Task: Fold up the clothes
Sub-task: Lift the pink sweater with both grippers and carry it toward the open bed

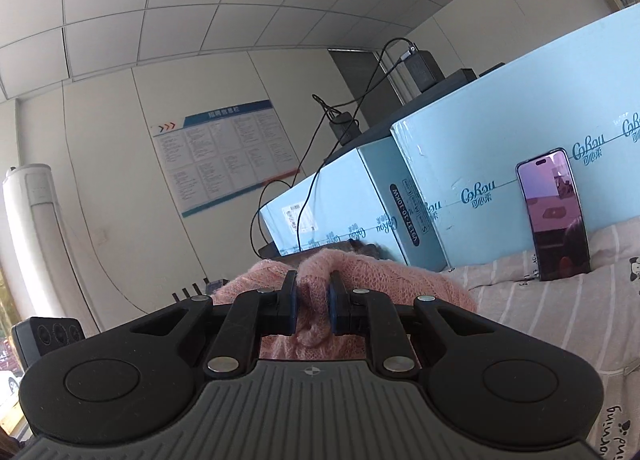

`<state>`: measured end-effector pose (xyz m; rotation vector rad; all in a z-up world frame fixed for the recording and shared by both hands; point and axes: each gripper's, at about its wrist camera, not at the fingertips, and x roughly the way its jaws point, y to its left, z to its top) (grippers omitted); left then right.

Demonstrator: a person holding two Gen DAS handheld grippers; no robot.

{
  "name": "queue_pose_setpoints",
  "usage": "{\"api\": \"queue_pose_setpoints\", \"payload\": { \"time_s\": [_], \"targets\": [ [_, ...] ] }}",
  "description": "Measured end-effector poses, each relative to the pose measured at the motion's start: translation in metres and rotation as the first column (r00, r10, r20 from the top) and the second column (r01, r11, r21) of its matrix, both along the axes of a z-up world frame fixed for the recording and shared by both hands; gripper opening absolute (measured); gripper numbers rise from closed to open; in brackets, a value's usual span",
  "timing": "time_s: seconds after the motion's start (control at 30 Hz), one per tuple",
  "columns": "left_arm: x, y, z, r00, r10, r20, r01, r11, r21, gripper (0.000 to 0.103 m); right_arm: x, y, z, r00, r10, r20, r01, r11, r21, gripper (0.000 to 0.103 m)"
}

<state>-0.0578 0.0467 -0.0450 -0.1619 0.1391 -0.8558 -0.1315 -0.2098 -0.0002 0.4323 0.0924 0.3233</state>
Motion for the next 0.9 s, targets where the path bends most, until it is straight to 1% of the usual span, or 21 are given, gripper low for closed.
{"api": "queue_pose_setpoints", "payload": {
  "time_s": [0.03,0.2,0.33,0.4,0.43,0.5,0.53,0.63,0.67,0.7,0.73,0.77,0.8,0.83,0.87,0.9],
  "targets": [
    [0.006,-0.006,-0.003,1.0,-0.02,-0.009,0.02,1.0,0.005,0.028,0.004,0.001,-0.003,1.0,-0.006,-0.01,0.006,1.0,-0.004,0.013],
    [0.033,-0.038,-0.017,0.991,-0.12,-0.055,0.122,0.992,0.025,0.029,0.0,-0.021,-0.013,0.987,-0.157,-0.017,0.155,0.984,-0.084,0.012],
    [0.05,-0.071,-0.029,0.975,-0.202,-0.098,0.205,0.979,0.021,0.029,-0.003,-0.038,-0.02,0.961,-0.278,-0.012,0.273,0.95,-0.149,0.012],
    [0.051,-0.078,-0.035,0.97,-0.22,-0.104,0.224,0.974,0.028,0.029,-0.005,-0.047,-0.023,0.942,-0.337,-0.007,0.33,0.927,-0.181,0.012],
    [0.054,-0.079,-0.038,0.969,-0.221,-0.115,0.226,0.973,0.037,0.029,-0.006,-0.049,-0.025,0.942,-0.336,-0.009,0.329,0.927,-0.181,0.012],
    [0.061,-0.077,-0.042,0.964,-0.209,-0.163,0.219,0.975,0.047,0.03,-0.008,-0.054,-0.03,0.945,-0.326,-0.015,0.318,0.931,-0.176,0.012],
    [0.066,-0.075,-0.044,0.96,-0.199,-0.195,0.212,0.976,0.047,0.033,-0.009,-0.056,-0.032,0.947,-0.321,-0.018,0.313,0.934,-0.174,0.012],
    [0.076,-0.076,-0.05,0.947,-0.166,-0.275,0.195,0.977,0.081,0.04,-0.012,-0.063,-0.038,0.952,-0.306,-0.027,0.298,0.94,-0.166,0.014],
    [0.079,-0.077,-0.052,0.939,-0.159,-0.304,0.196,0.976,0.095,0.045,-0.013,-0.065,-0.04,0.953,-0.301,-0.03,0.292,0.942,-0.164,0.016],
    [0.082,-0.078,-0.055,0.931,-0.151,-0.332,0.196,0.975,0.108,0.051,-0.014,-0.067,-0.042,0.955,-0.296,-0.033,0.287,0.944,-0.161,0.019],
    [0.085,-0.077,-0.057,0.923,-0.144,-0.357,0.194,0.975,0.108,0.055,-0.014,-0.069,-0.043,0.951,-0.305,-0.042,0.295,0.942,-0.158,0.033],
    [0.088,-0.077,-0.06,0.914,-0.138,-0.382,0.192,0.975,0.108,0.061,-0.014,-0.071,-0.044,0.945,-0.325,-0.047,0.314,0.937,-0.155,0.05],
    [0.091,-0.076,-0.062,0.904,-0.132,-0.406,0.19,0.976,0.106,0.066,-0.013,-0.073,-0.045,0.937,-0.346,-0.053,0.335,0.93,-0.152,0.055],
    [0.093,-0.074,-0.063,0.895,-0.13,-0.426,0.188,0.977,0.097,0.069,-0.013,-0.076,-0.045,0.929,-0.365,-0.057,0.353,0.924,-0.145,0.056],
    [0.095,-0.072,-0.064,0.89,-0.129,-0.436,0.183,0.98,0.084,0.076,-0.013,-0.077,-0.045,0.923,-0.379,-0.062,0.368,0.919,-0.141,0.057],
    [0.097,-0.069,-0.064,0.883,-0.13,-0.451,0.175,0.983,0.06,0.08,-0.013,-0.079,-0.046,0.917,-0.392,-0.067,0.381,0.914,-0.137,0.059]
  ]
}}
